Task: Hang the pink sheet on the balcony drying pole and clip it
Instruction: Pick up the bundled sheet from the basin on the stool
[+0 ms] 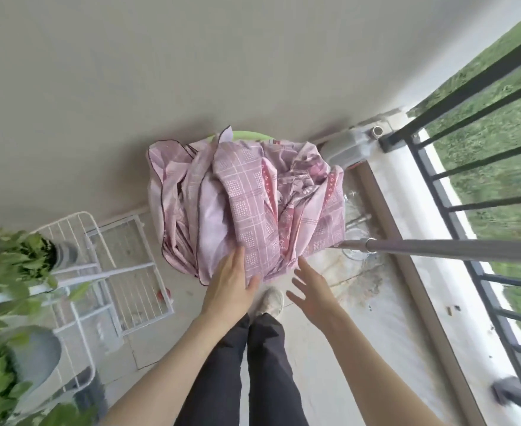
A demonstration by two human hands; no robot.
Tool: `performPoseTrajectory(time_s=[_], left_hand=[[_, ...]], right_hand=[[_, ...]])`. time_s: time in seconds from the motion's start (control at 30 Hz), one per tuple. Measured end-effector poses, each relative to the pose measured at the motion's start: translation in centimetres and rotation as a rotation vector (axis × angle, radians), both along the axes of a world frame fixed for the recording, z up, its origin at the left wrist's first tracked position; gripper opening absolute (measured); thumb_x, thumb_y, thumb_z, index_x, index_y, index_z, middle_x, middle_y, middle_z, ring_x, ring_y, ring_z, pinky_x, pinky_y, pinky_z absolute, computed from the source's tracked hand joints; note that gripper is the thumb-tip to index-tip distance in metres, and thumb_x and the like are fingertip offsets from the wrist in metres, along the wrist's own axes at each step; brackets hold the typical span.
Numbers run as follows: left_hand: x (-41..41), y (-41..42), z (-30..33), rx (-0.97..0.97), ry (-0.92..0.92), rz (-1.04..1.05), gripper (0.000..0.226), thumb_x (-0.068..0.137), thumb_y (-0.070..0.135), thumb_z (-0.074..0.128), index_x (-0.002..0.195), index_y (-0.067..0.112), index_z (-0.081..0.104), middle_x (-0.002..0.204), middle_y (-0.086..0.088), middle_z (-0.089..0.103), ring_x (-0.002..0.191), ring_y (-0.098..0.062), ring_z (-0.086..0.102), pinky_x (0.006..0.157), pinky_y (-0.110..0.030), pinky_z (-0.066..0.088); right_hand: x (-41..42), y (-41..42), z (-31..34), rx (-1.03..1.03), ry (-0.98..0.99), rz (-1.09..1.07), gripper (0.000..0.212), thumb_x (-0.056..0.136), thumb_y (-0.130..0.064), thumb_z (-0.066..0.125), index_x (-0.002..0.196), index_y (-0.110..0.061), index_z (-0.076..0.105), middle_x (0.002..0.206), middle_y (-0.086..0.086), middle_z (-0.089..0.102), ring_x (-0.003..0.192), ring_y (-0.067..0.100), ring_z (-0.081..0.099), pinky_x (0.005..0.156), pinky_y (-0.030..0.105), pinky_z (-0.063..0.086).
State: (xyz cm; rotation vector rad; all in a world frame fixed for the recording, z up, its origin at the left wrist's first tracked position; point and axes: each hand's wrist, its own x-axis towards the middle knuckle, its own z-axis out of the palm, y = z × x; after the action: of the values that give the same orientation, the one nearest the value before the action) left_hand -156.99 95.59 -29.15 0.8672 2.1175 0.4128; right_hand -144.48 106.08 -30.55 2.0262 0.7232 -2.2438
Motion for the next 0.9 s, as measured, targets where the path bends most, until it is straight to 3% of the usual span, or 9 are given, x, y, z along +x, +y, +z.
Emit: performPoseTrajectory(time_s=[0.13, 0.27, 0.4, 0.6, 0.7, 0.83, 0.9], left_hand=[[-0.5, 1.9, -2.5, -0.027, 0.020, 0.007, 0.078, 0.091, 0.039, 0.048, 0.146, 0.012, 0.000, 0.156, -0.007, 0.010, 0.143, -0.019, 0.008, 0.114, -0.030, 0.009], [-0.1, 2.5, -4.2, -0.032, -0.017, -0.090, 0.090, 0.084, 0.045, 0.056, 0.147, 0.016, -0.001, 0.154, -0.005, 0.018, 0.140, -0.019, 0.019, 0.111, -0.034, 0.020], [0.1, 3.9, -4.1, 0.001, -0.084, -0.046, 0.095, 0.076, 0.043, 0.067, 0.145, 0.018, 0.008, 0.146, -0.005, 0.035, 0.132, -0.021, 0.035, 0.106, -0.037, 0.034], [-0.7, 6.2, -2.5, -0.039, -0.065, 0.025, 0.098, 0.067, 0.059, 0.067, 0.143, 0.022, 0.018, 0.127, -0.011, 0.047, 0.121, -0.028, 0.043, 0.099, -0.041, 0.039], [-1.6, 6.7, -0.5, 0.082, -0.140, 0.084, 0.089, 0.062, 0.059, 0.065, 0.136, 0.023, 0.030, 0.128, -0.002, 0.053, 0.121, -0.021, 0.047, 0.100, -0.041, 0.041], [-2.6, 6.6, 3.3, 0.259, -0.289, 0.196, 0.064, 0.082, 0.026, 0.065, 0.136, 0.028, 0.031, 0.122, 0.019, 0.051, 0.116, 0.001, 0.046, 0.098, -0.016, 0.035], [-3.4, 6.7, 5.3, 0.330, -0.267, 0.180, 0.062, 0.087, 0.022, 0.060, 0.139, 0.028, 0.027, 0.118, 0.029, 0.045, 0.113, 0.012, 0.040, 0.090, 0.001, 0.028]], right_hand=[[-1.7, 1.1, -3.5, -0.112, 0.043, -0.214, 0.064, 0.092, -0.053, 0.039, 0.145, -0.020, 0.024, 0.153, 0.001, 0.024, 0.141, 0.020, 0.023, 0.113, 0.042, 0.023], [-1.9, 2.0, -6.0, -0.193, 0.105, -0.536, 0.090, 0.084, -0.068, 0.035, 0.148, -0.011, 0.008, 0.153, 0.008, 0.026, 0.137, 0.025, 0.032, 0.114, 0.051, 0.021], [-2.1, 2.0, -4.9, -0.226, 0.200, -0.545, 0.089, 0.086, -0.069, 0.025, 0.147, -0.005, 0.014, 0.152, 0.012, 0.028, 0.138, 0.026, 0.031, 0.112, 0.048, 0.023], [-3.7, 2.5, -2.7, -0.083, 0.231, -0.325, 0.083, 0.090, -0.065, 0.009, 0.133, -0.005, 0.046, 0.138, 0.024, 0.046, 0.128, 0.033, 0.043, 0.104, 0.039, 0.033], [-4.3, 3.2, -1.4, 0.129, 0.143, -0.155, 0.086, 0.086, -0.070, 0.010, 0.134, -0.008, 0.046, 0.134, 0.021, 0.051, 0.120, 0.029, 0.051, 0.102, 0.039, 0.036], [-4.5, 4.4, 2.9, 0.276, 0.185, 0.055, 0.083, 0.086, -0.068, 0.003, 0.113, -0.015, 0.063, 0.114, 0.001, 0.065, 0.110, 0.010, 0.055, 0.104, 0.029, 0.030], [-5.0, 5.0, 5.7, 0.295, 0.292, 0.118, 0.090, 0.079, -0.074, 0.003, 0.109, -0.017, 0.066, 0.112, 0.003, 0.068, 0.109, 0.012, 0.059, 0.100, 0.029, 0.035]])
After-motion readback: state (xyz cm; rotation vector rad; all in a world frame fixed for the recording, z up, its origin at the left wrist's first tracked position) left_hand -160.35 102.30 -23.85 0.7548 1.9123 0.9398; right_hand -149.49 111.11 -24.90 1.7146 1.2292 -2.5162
